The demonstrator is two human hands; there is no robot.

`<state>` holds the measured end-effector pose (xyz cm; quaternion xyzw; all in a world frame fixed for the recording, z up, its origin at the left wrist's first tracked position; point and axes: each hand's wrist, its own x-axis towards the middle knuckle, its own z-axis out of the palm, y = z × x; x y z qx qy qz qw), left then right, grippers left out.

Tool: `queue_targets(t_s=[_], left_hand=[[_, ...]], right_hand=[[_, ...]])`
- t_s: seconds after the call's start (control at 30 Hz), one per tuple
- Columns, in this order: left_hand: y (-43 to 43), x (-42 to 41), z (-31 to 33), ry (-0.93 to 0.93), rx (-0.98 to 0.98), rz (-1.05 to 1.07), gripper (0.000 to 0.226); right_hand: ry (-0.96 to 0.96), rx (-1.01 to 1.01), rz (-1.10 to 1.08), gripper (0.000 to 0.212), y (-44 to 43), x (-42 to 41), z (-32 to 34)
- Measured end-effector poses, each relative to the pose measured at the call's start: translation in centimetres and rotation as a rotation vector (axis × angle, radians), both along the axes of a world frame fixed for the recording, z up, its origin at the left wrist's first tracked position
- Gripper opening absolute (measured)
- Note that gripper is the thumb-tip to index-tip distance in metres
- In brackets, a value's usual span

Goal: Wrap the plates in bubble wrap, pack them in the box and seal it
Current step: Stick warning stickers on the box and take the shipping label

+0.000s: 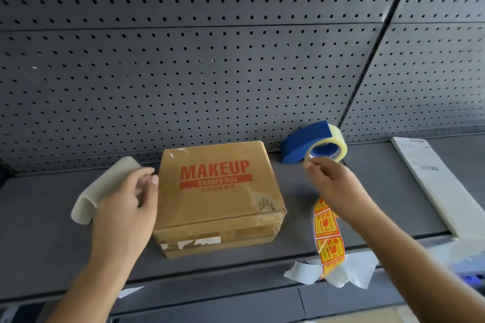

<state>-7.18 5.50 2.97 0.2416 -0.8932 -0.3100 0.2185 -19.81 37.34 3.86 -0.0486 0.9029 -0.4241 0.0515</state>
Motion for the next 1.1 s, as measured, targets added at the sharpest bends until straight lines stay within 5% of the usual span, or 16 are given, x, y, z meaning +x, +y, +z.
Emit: queue_targets(t_s=[0.1,0.23,0.4,0.57,0.7,0.83,1.0,1.1], left_hand=[[3.0,3.2,-0.1,0.313,-0.019,-0.095,0.022],[7.5,5.3,-2.0,0.372,0.027,-0.351,0.021],[11.7,4.4,-5.7,0.088,0.232,-0.648,0.014],[15.3,3.4,-8.0,-0.187,0.387,-0.794,0.025],[17.3,2.7,-8.8,-0.241,0.495,-0.775,0.021],[18.5,1.9,-8.5,-0.294,0.606,-0.831,0.044],[19.5,1.1,-7.1,-0.322,0.606,-0.817,0.019],[19.5,0.8,-6.3,-0.308,0.767,-0.779,0.020]], right_hand=[[0.045,-0.083,-0.222,0.012,5.2,4.0,-2.2],[-0.073,-0.050,-0.271,0.018,8.9,8.5,-7.4],[-0.072,0.079,-0.123,0.037,9.1,9.3,-9.3],[-0.089,0.134,-0.044,0.007,8.0,8.6,-9.5],[-0.289,-0.385,-0.078,0.018,6.8,8.4,-6.2],[-0.506,-0.893,-0.185,0.019,5.6,7.0,-2.7],[-0.520,-1.030,-0.254,0.041,4.5,4.2,-1.7],[-0.484,-1.089,-0.290,0.038,4.4,2.1,-1.2]])
